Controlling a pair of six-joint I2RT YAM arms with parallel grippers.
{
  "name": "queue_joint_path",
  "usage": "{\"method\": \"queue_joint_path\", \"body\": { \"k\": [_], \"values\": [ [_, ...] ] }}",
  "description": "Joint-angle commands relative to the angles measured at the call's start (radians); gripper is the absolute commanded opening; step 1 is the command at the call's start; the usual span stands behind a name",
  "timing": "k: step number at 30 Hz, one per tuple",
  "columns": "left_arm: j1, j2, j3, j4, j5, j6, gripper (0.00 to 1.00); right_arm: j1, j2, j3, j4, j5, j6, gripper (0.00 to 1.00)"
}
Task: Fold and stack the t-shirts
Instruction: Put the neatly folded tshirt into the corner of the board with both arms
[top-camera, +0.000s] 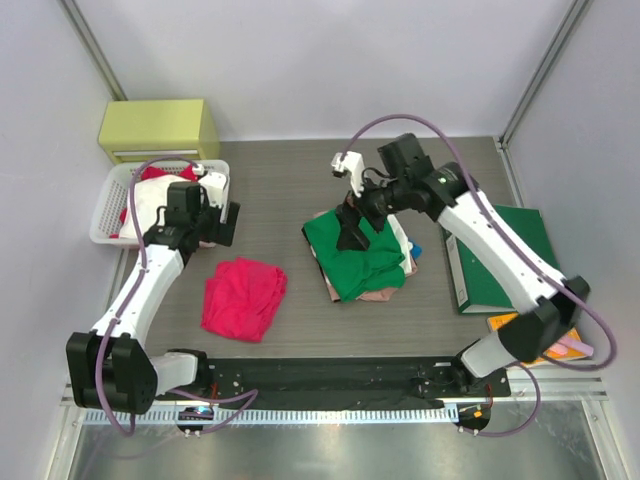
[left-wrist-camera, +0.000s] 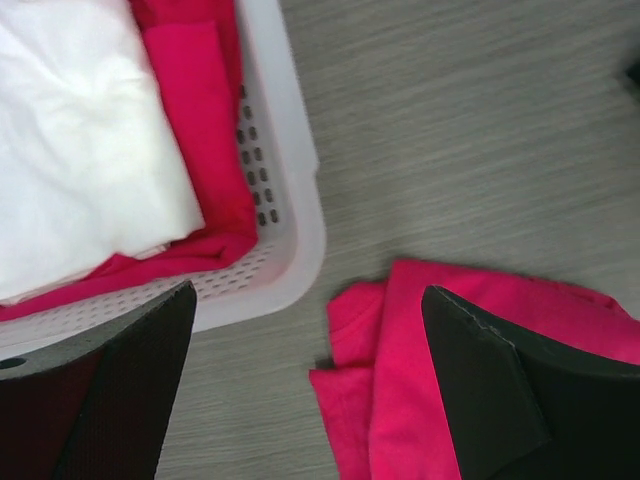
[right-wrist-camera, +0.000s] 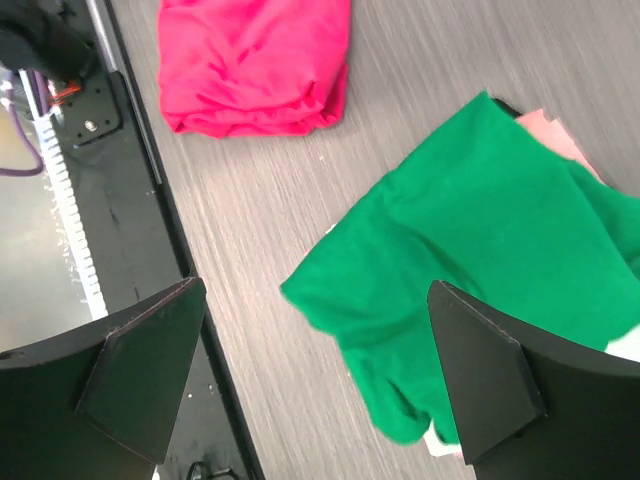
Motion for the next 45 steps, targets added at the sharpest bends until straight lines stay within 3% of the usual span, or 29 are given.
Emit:
{"method": "queue_joint_path", "body": {
  "k": [1, 4, 6, 9, 11, 15, 25, 31, 34, 36, 40, 45],
  "values": [
    [0.003, -0.027, 0.04, -0.185, 0.169, 0.024, 0.95, 0.011, -0.128, -0.123, 0.03, -0.006, 0.001, 1.0],
    [0.003, -0.132, 0.014, -0.187, 0.177, 0.041, 0.96, 0.017, -0.15, -0.288, 0.067, 0.095, -0.059, 1.0],
    [0.002, -0.244, -0.012, -0.155, 0.087, 0.037, 0.97, 0.017, -0.148, -0.336, 0.101, 0.126, -0.065, 1.0],
    [0.002, -0.352, -0.057, -0.089, -0.022, 0.029, 1.0, 0.032, -0.142, -0.399, 0.191, 0.088, -0.03, 1.0],
    [0.003, -0.412, -0.054, -0.163, -0.01, 0.018, 1.0, 0.045, -0.116, -0.389, 0.193, 0.057, -0.016, 1.0],
    [0.002, -0.4, -0.031, -0.384, 0.131, 0.05, 0.98, 0.098, -0.049, -0.35, 0.196, 0.083, -0.033, 1.0],
    [0.003, -0.502, -0.077, -0.38, 0.136, 0.069, 0.99, 0.244, 0.14, -0.136, 0.187, 0.129, -0.044, 1.0],
    [0.005, -0.403, -0.074, -0.463, 0.102, 0.136, 0.99, 0.279, 0.244, -0.107, 0.255, 0.157, -0.042, 1.0],
    [0.005, -0.383, -0.042, -0.53, 0.27, 0.233, 1.0, 0.279, 0.278, -0.111, 0.288, 0.177, -0.047, 1.0],
    [0.006, -0.349, 0.007, -0.561, 0.309, 0.26, 1.0, 0.279, 0.294, -0.107, 0.295, 0.184, -0.047, 1.0],
    [0.006, -0.344, 0.04, -0.485, 0.314, 0.187, 1.0, 0.279, 0.278, -0.111, 0.316, 0.215, -0.037, 1.0],
    [0.005, -0.383, 0.048, -0.396, 0.312, 0.147, 0.99, 0.278, 0.142, -0.181, 0.388, 0.387, -0.073, 1.0]
  ]
}}
